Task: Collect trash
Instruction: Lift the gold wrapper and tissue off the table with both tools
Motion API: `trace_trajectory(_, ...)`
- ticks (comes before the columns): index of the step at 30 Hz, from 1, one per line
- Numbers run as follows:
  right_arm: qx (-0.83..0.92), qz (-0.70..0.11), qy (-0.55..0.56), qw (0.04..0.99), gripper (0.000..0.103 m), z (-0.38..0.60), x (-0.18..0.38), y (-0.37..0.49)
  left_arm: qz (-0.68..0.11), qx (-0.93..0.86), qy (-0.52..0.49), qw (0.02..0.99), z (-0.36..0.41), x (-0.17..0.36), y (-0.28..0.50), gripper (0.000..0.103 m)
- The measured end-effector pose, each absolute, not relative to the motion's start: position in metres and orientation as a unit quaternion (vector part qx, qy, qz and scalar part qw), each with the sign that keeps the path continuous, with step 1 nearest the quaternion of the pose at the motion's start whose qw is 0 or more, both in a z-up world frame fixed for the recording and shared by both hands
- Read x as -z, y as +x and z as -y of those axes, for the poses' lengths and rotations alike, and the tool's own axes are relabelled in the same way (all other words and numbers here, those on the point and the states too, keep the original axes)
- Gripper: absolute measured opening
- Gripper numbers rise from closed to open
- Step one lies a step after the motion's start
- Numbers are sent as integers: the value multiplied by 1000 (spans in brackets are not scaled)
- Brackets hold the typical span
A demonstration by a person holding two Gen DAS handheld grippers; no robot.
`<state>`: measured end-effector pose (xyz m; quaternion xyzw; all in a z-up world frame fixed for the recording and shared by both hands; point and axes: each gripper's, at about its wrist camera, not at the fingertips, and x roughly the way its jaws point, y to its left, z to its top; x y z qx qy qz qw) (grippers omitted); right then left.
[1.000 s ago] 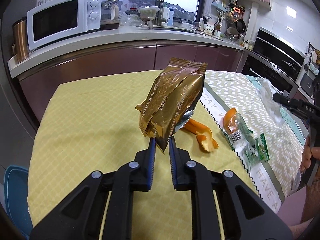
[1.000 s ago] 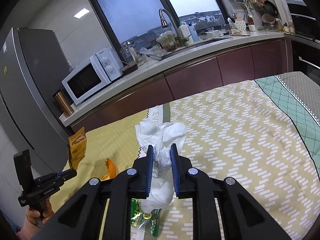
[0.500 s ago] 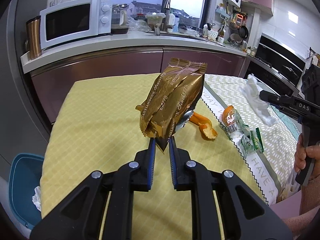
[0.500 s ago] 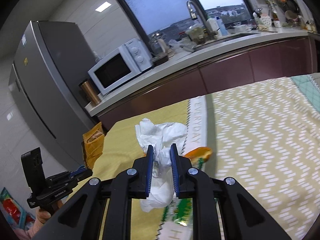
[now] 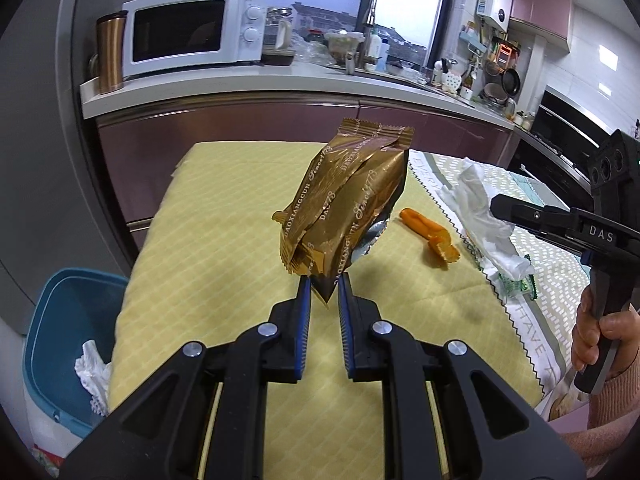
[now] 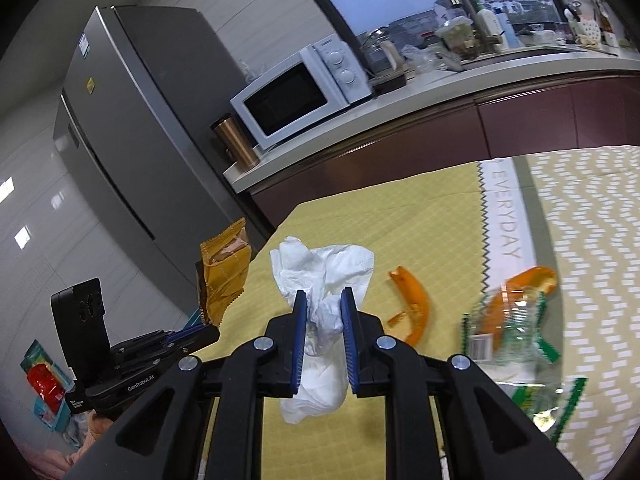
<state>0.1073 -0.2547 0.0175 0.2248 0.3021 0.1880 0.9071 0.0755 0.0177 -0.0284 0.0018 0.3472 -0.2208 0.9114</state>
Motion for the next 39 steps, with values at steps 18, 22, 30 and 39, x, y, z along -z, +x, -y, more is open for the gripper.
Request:
trace_trajectory(18, -256, -324, 208, 887, 16, 193, -22, 133, -342, 179, -16, 922, -71, 28, 59, 14)
trace_trajectory(22, -269, -323, 200, 885, 16, 179, -28, 140, -339, 171, -17, 925, -80, 27, 56, 14)
trace_trajectory(30, -296, -327, 190, 877, 16, 155, -30, 151, -337, 154, -20, 929, -94, 27, 50, 14)
trace_trajectory(39, -312, -332, 185, 871, 16, 140, -31, 161, -341, 143, -28, 929, -106, 28, 50, 3)
